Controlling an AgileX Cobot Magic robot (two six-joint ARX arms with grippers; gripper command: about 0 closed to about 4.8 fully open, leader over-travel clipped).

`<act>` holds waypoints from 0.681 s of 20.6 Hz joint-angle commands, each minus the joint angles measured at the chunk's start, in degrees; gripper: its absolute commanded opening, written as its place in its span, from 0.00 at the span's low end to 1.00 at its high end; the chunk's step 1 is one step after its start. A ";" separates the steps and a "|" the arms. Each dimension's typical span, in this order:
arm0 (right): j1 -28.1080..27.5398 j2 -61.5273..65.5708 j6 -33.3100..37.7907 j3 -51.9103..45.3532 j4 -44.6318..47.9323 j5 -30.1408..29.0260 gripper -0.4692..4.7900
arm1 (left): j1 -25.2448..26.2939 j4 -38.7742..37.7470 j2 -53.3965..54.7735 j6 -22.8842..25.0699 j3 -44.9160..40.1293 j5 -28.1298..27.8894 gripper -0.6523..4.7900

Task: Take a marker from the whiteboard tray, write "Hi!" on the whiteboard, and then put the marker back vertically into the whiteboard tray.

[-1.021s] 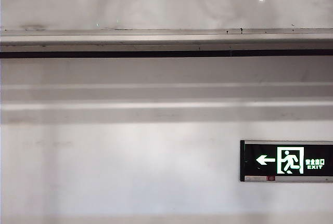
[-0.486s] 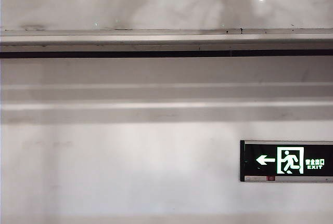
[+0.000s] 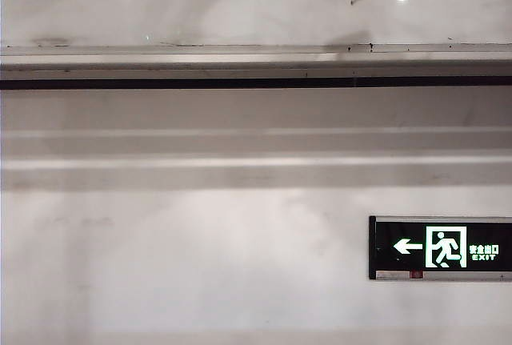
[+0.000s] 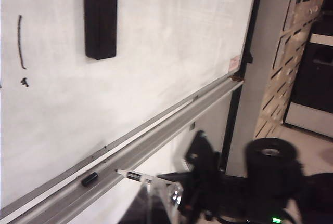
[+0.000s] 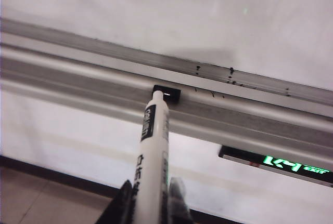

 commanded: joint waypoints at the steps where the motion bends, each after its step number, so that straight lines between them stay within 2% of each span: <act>1: -2.16 2.93 0.44 0.28 6.64 -0.66 0.09 | 0.00 1.42 -0.13 0.11 0.33 0.07 0.11; 6: -7.65 9.94 2.51 0.33 13.05 -4.26 0.09 | 0.00 2.40 -0.17 0.07 0.33 0.35 0.11; 14: -8.39 14.60 5.77 0.57 18.93 -4.42 0.09 | 0.00 2.47 -0.26 0.09 0.33 0.33 0.11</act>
